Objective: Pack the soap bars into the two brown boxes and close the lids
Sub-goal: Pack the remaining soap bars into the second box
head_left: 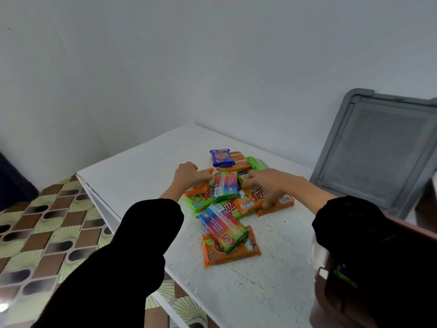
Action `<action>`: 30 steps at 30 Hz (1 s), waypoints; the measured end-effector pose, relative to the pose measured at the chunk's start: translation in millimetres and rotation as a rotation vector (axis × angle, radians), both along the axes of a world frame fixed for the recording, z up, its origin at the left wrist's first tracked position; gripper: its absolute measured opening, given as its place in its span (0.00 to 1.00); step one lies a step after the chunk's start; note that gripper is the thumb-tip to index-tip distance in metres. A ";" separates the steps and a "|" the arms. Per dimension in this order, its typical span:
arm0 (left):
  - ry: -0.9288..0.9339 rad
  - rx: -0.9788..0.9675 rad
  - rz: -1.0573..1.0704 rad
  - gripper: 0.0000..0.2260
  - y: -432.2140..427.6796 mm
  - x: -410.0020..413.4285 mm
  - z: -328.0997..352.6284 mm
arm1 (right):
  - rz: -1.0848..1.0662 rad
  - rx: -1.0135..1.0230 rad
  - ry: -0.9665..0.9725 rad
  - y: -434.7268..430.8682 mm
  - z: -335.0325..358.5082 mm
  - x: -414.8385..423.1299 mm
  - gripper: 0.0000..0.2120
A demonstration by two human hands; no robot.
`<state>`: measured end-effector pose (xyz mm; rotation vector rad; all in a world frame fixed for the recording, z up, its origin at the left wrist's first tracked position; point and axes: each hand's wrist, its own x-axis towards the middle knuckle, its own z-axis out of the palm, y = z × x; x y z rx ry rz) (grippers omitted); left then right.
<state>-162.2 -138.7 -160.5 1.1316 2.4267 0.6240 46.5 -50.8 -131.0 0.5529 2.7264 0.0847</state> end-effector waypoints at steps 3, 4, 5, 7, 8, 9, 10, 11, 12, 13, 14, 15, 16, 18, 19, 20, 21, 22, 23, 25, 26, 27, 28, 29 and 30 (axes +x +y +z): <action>0.003 0.076 0.000 0.26 -5.4 -4.2 12.9 | 0.020 0.032 0.032 -3.6 18.5 12.6 0.39; 0.006 0.114 -0.012 0.31 -6.4 -2.6 20.7 | -0.006 0.014 0.072 -3.4 26.8 19.3 0.39; 0.002 0.159 -0.031 0.32 -6.2 0.6 29.9 | -0.043 -0.013 0.127 -2.9 35.9 27.0 0.39; -0.017 0.241 -0.102 0.33 -5.0 13.5 51.8 | -0.116 -0.041 0.262 -3.5 55.6 44.5 0.39; -0.028 0.275 -0.150 0.35 -3.8 22.2 62.7 | -0.149 -0.032 0.322 -4.0 66.1 53.7 0.38; -0.035 0.300 -0.205 0.37 -2.6 32.6 74.0 | -0.179 -0.012 0.363 -4.5 77.0 63.7 0.38; -0.032 0.321 -0.269 0.37 -0.8 44.1 84.1 | -0.208 0.011 0.384 -5.8 87.9 74.2 0.37; -0.019 0.337 -0.342 0.36 1.7 56.9 93.7 | -0.238 0.030 0.394 -8.3 98.8 85.8 0.37; -0.003 0.349 -0.416 0.34 3.9 70.6 102.6 | -0.274 0.045 0.396 -11.6 108.7 98.2 0.37; 0.019 0.364 -0.493 0.33 5.0 85.0 111.0 | -0.308 0.059 0.394 -16.0 117.7 111.4 0.37; 0.036 0.382 -0.571 0.35 5.5 99.7 118.5 | -0.344 0.073 0.387 -21.2 125.1 126.1 0.37; 0.044 0.397 -0.649 0.38 5.2 114.6 124.9 | -0.381 0.080 0.379 -27.0 130.6 141.3 0.37; 0.041 0.409 -0.726 0.40 4.3 129.7 129.7 | -0.421 0.079 0.369 -33.5 134.2 156.8 0.37; 0.043 0.408 -0.876 0.41 0.6 160.7 134.7 | -0.502 0.060 0.331 -48.1 136.6 187.0 0.37; 0.061 0.401 -0.949 0.41 -1.9 176.7 135.7 | -0.541 0.041 0.303 -56.0 136.5 202.0 0.37; 0.079 0.391 -1.019 0.41 -3.0 192.0 134.6 | -0.581 0.017 0.271 -64.1 135.4 216.7 0.36; 0.096 0.379 -1.088 0.41 -4.5 207.2 132.6 | -0.620 -0.002 0.239 -72.4 133.7 231.2 0.36; 0.115 0.366 -1.157 0.41 -4.9 222.1 129.0 | -0.656 -0.013 0.210 -81.0 131.1 245.6 0.36; 0.136 0.351 -1.225 0.42 -4.9 236.9 124.5 | -0.690 -0.016 0.185 -89.3 127.2 259.2 0.35; 0.202 0.304 -1.350 0.41 -3.3 265.3 113.0 | -0.748 -0.030 0.148 -104.0 114.1 283.2 0.35; 0.250 0.275 -1.411 0.40 -2.6 279.0 106.7 | -0.775 -0.042 0.129 -109.7 105.6 293.9 0.35; 0.296 0.253 -1.471 0.40 -3.1 292.0 100.6 | -0.801 -0.049 0.104 -114.5 96.2 303.3 0.35; 0.331 0.239 -1.532 0.40 -3.5 303.7 93.8 | -0.822 -0.044 0.072 -118.5 86.5 311.6 0.35; 0.360 0.231 -1.587 0.40 -5.3 314.0 87.3 | -0.838 -0.029 0.035 -122.1 77.2 318.6 0.35; 0.385 0.216 -1.632 0.40 -5.7 322.6 79.3 | -0.850 -0.008 0.004 -125.4 68.4 324.2 0.35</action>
